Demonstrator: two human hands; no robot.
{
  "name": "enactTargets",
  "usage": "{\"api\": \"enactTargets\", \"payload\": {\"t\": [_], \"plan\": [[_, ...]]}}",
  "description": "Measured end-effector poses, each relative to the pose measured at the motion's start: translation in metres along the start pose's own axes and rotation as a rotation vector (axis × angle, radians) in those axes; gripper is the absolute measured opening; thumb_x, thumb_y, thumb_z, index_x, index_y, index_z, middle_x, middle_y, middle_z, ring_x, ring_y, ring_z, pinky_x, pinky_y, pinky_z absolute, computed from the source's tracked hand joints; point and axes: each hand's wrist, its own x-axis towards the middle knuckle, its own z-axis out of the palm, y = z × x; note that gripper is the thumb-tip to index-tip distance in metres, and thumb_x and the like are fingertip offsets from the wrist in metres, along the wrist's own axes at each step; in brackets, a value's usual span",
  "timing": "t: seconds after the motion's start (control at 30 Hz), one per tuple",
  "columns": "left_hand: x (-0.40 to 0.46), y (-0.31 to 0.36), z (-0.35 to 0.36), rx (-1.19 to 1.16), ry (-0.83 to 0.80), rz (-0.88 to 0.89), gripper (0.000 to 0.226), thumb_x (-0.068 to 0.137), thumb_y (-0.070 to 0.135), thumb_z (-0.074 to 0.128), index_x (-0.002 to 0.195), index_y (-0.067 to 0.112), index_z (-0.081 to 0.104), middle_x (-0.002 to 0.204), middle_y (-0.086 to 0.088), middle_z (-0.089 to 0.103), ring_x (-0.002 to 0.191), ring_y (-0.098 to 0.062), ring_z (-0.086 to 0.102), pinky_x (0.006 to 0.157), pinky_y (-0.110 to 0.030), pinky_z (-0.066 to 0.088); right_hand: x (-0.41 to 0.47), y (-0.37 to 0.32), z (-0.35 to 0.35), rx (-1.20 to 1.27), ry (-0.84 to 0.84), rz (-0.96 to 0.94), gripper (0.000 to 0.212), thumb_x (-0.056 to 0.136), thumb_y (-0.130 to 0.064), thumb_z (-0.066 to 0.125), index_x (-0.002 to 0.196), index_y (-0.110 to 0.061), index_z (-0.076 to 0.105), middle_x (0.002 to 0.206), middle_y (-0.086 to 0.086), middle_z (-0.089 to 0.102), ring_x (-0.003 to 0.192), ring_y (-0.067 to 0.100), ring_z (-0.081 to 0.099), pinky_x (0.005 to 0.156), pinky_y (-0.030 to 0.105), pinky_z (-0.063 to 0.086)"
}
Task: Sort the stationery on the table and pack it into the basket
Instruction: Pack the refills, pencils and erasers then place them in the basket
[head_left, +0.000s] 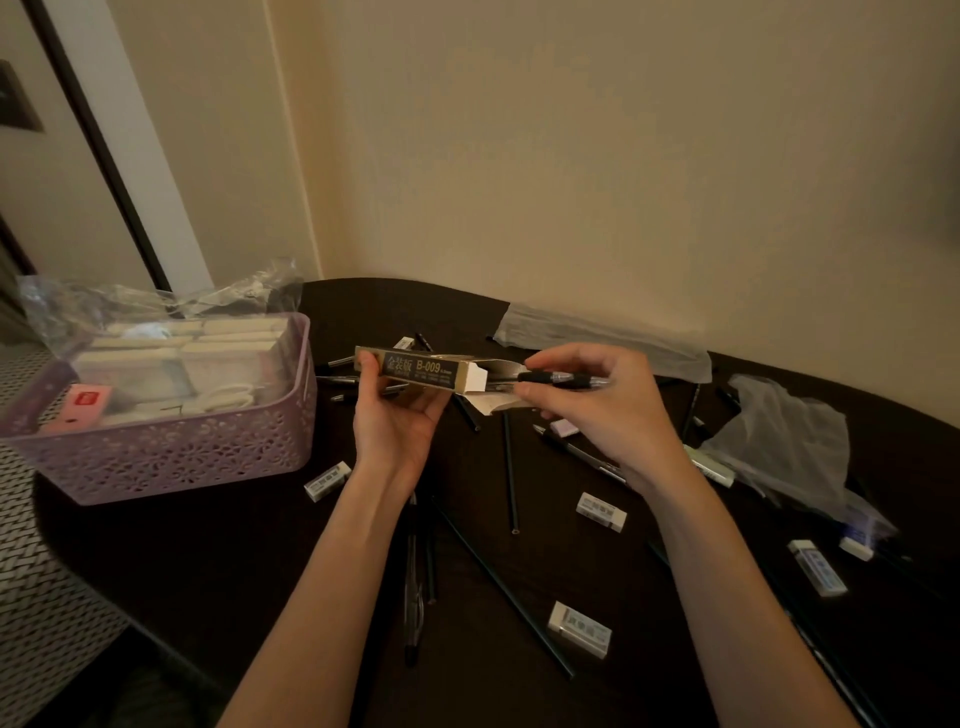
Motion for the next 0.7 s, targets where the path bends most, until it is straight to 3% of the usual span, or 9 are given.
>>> {"api": "enactTargets", "payload": {"t": [0.17,0.37,0.57,0.7], "plan": [[0.001,0.0,-0.001,-0.029,0.044,0.014,0.044,0.096,0.044,0.051,0.127,0.014,0.047,0.133,-0.021,0.052,0.118,-0.035,0.057,0.103,-0.049,0.046,0.002,-0.002,-0.003,-0.012,0.062,-0.005,0.02,0.072,-0.014,0.082,0.088,-0.022,0.072,0.09,-0.007,0.069,0.088,0.01,0.067,0.078,0.027,0.055],[-0.004,0.003,0.002,0.0,0.01,0.021,0.051,0.096,0.044,0.051,0.135,0.013,0.043,0.131,-0.019,0.054,0.115,-0.033,0.061,0.1,-0.045,0.049,0.001,-0.003,-0.001,-0.011,0.077,-0.069,0.016,0.075,-0.007,0.079,0.083,-0.019,0.073,0.087,-0.005,0.072,0.081,0.003,0.068,0.07,0.013,0.053],[-0.008,0.0,0.008,0.035,-0.031,-0.004,0.053,0.096,0.045,0.05,0.137,0.012,0.044,0.129,-0.017,0.057,0.114,-0.03,0.062,0.095,-0.041,0.053,0.003,0.005,0.01,-0.128,0.179,-0.115,0.017,0.073,-0.012,0.082,0.083,-0.024,0.073,0.085,-0.008,0.071,0.082,0.006,0.067,0.075,0.026,0.057],[-0.007,0.002,0.007,-0.003,-0.028,0.013,0.051,0.096,0.045,0.05,0.134,0.012,0.046,0.129,-0.017,0.057,0.112,-0.03,0.063,0.096,-0.043,0.052,0.004,0.007,0.01,-0.138,0.16,-0.079,0.019,0.072,-0.012,0.082,0.085,-0.02,0.071,0.085,-0.005,0.071,0.077,0.007,0.068,0.071,0.02,0.056]]}}
